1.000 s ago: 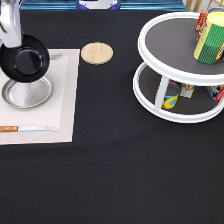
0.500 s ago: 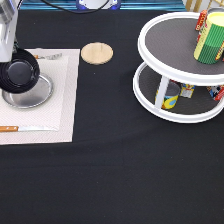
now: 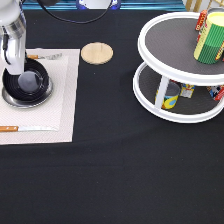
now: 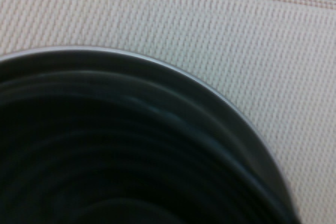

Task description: Pick up the bowl from the lazy Susan and put bowl on the plate

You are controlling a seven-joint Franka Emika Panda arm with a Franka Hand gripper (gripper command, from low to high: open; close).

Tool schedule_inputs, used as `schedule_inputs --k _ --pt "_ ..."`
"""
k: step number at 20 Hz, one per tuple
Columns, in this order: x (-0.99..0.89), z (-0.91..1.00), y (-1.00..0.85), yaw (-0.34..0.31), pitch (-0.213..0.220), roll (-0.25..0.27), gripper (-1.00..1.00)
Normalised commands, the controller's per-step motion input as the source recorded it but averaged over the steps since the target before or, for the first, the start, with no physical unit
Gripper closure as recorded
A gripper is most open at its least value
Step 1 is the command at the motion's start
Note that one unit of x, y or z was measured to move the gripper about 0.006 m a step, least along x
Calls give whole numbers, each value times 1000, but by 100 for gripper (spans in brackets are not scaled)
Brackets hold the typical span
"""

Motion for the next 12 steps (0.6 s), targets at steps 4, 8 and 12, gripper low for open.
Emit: schedule_inputs --k 4,8,12 --pt "397 -303 -300 -56 90 -7 100" --pt "92 -73 29 -38 109 -81 -100" --pt "-55 316 172 -13 165 -123 -100"
